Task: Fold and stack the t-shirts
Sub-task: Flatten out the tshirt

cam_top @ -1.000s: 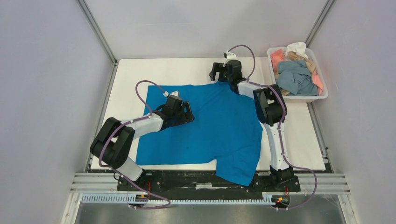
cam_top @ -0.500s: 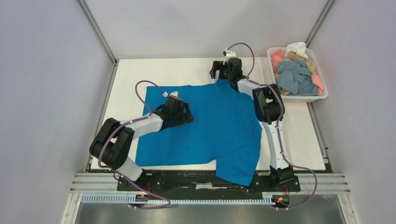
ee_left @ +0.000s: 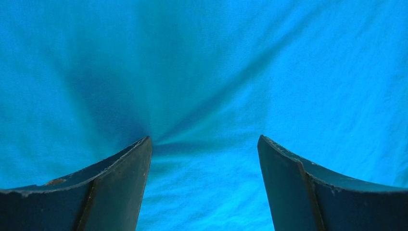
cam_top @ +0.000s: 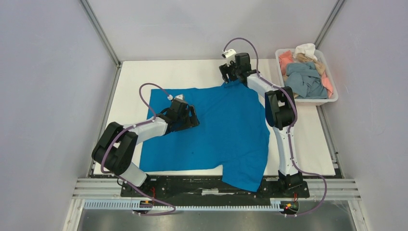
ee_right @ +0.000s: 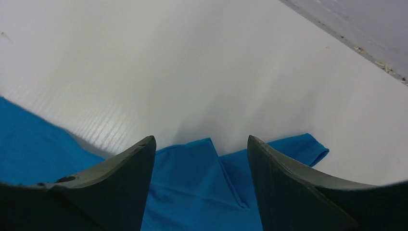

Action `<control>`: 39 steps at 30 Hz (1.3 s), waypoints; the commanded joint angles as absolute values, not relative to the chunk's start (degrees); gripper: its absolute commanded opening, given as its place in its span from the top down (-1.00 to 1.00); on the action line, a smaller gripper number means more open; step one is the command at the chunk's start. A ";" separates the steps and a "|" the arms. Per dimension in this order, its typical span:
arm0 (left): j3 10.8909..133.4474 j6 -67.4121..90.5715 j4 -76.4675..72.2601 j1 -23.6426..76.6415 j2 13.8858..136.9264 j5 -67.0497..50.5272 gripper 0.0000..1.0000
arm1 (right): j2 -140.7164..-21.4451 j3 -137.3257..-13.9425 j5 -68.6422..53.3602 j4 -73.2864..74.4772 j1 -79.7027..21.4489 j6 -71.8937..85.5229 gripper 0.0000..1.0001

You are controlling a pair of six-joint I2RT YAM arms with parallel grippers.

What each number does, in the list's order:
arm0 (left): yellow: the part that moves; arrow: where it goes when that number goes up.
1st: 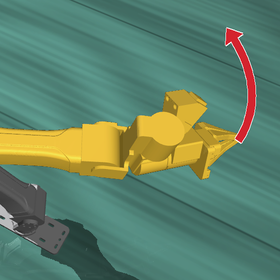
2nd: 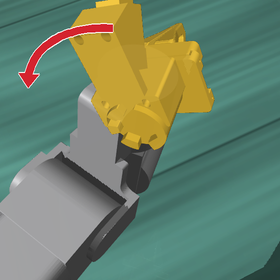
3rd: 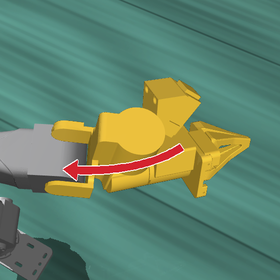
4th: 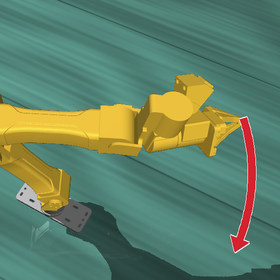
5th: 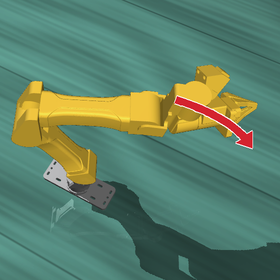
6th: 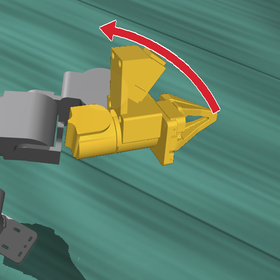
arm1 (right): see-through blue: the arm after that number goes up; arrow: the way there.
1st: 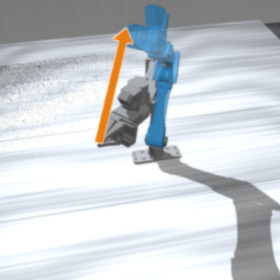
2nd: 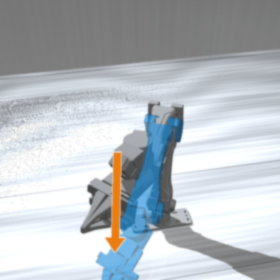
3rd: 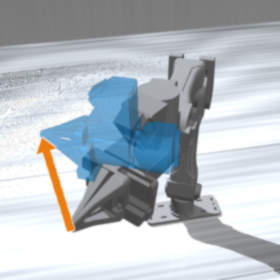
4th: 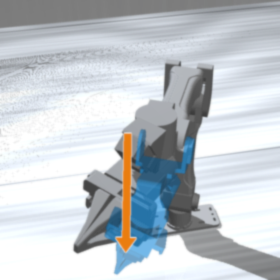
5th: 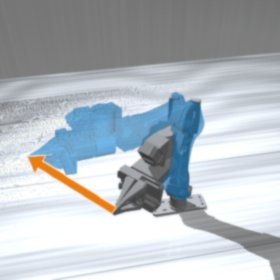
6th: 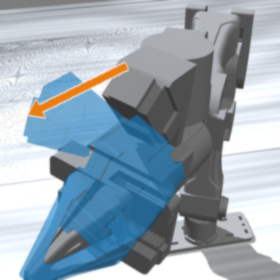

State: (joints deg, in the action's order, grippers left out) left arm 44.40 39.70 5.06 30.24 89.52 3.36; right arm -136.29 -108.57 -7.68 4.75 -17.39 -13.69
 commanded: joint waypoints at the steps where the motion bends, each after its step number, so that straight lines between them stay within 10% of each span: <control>1: 44.65 38.06 6.94 30.15 89.35 3.23 -0.75 | -135.77 -109.08 -7.02 9.54 -17.23 -15.84 -0.42; 11: 44.73 38.21 6.90 30.15 89.34 3.04 -0.75 | -136.07 -108.63 -5.28 11.45 -16.61 -15.66 0.16; 25: 45.02 38.18 6.94 30.15 89.80 2.70 -0.75 | -138.34 -110.52 -7.36 15.73 -16.35 -15.24 0.27; 30: 45.33 38.24 7.09 30.16 89.86 2.39 -0.75 | -138.17 -110.26 -8.66 13.85 -16.43 -13.36 1.00; 39: 45.27 38.15 7.30 30.15 89.56 2.11 -0.75 | -135.85 -109.07 -10.13 2.77 -16.52 -17.70 1.00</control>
